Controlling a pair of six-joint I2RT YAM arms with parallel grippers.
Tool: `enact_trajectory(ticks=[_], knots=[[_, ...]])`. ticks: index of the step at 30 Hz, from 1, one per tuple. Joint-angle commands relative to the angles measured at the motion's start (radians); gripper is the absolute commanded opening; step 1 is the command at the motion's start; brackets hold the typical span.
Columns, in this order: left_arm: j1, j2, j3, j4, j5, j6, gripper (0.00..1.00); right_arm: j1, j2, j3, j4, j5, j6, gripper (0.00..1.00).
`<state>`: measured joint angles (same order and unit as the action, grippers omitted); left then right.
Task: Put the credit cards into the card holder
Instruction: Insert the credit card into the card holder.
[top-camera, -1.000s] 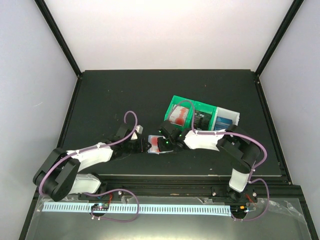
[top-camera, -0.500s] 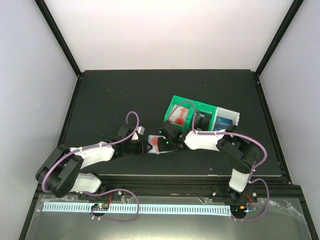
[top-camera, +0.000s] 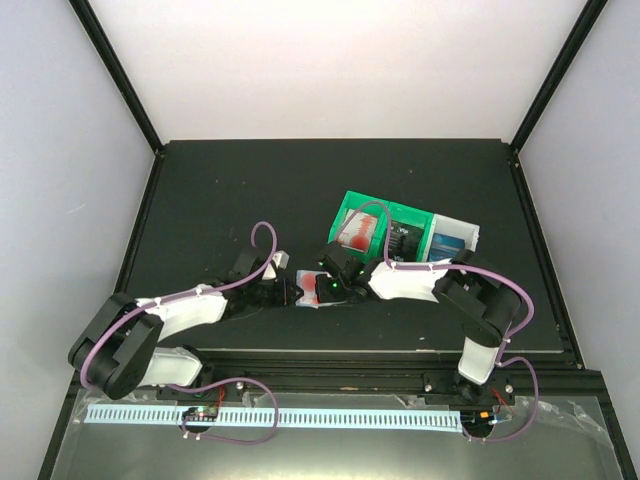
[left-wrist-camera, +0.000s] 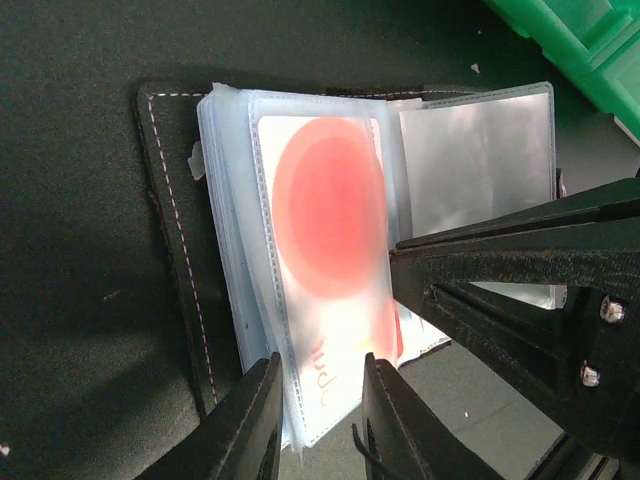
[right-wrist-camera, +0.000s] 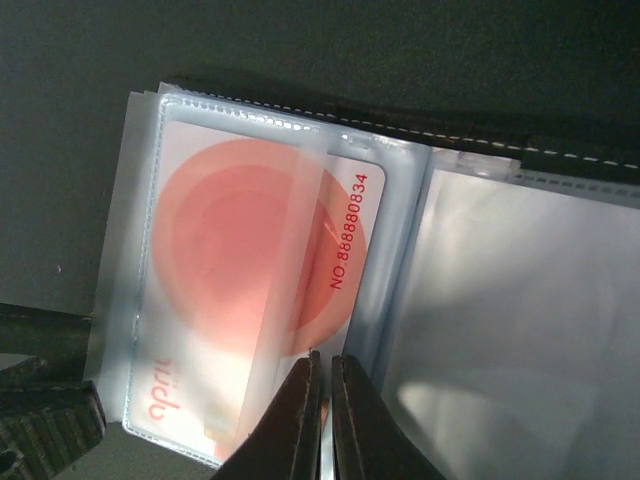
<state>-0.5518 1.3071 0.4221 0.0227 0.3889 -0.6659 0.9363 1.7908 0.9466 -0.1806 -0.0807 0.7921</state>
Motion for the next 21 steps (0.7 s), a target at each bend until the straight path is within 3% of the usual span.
enact_trajectory(ticks=[1, 12, 18, 21], knots=[[-0.002, -0.012, 0.027, 0.007, -0.003, 0.018, 0.24, 0.005, 0.041, -0.024, -0.003, 0.010, 0.010, 0.07], [-0.003, 0.057, 0.038, 0.036, 0.030, 0.009, 0.17, 0.005, 0.042, -0.024, 0.004, 0.005, 0.013, 0.07], [-0.003, 0.039, 0.041, 0.011, -0.009, 0.017, 0.03, 0.006, 0.030, -0.036, 0.015, 0.005, 0.013, 0.06], [-0.003, 0.010, 0.044, 0.004, -0.003, 0.026, 0.02, 0.006, 0.015, -0.047, 0.032, 0.003, 0.012, 0.06]])
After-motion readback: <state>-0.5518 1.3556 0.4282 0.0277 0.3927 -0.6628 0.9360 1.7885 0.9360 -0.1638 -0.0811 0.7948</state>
